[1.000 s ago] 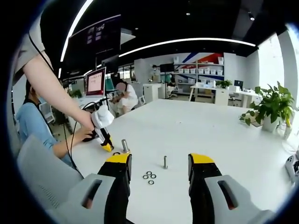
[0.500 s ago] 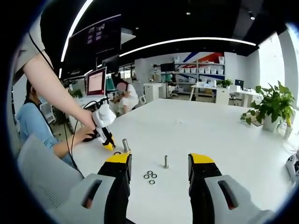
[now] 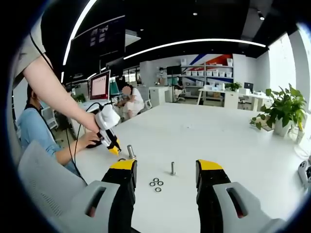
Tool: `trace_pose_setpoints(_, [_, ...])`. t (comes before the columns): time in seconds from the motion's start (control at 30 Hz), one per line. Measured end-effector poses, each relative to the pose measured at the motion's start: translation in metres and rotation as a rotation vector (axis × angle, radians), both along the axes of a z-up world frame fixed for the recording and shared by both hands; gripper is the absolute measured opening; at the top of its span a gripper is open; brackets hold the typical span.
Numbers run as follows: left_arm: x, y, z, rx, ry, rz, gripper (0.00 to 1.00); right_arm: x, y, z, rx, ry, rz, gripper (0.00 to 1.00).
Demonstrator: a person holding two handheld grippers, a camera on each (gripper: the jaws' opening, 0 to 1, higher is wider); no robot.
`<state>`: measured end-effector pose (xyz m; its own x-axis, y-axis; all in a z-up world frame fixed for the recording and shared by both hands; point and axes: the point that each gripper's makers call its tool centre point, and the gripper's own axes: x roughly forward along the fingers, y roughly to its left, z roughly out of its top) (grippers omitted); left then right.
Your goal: Place the washer onto the threaded stud by aligning its center hole with the stud, sliding it down to the base, and recovering from edge contact or off-axis alignment until the washer reaches the visible bottom stop.
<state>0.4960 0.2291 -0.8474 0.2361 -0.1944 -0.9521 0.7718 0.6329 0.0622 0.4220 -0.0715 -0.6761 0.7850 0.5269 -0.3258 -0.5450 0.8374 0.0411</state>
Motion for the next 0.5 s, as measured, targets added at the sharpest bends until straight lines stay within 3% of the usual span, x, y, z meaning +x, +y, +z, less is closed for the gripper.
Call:
trace_pose_setpoints(0.2, [0.003,-0.011,0.019,-0.017,-0.035,-0.036,0.2,0.0,0.001,0.001,0.003,-0.001,0.002,0.51])
trace_pose_setpoints(0.5, [0.006,-0.017,0.032,-0.022,-0.046,-0.06,0.2,-0.001,0.002,0.001,0.003,-0.005,0.009,0.51])
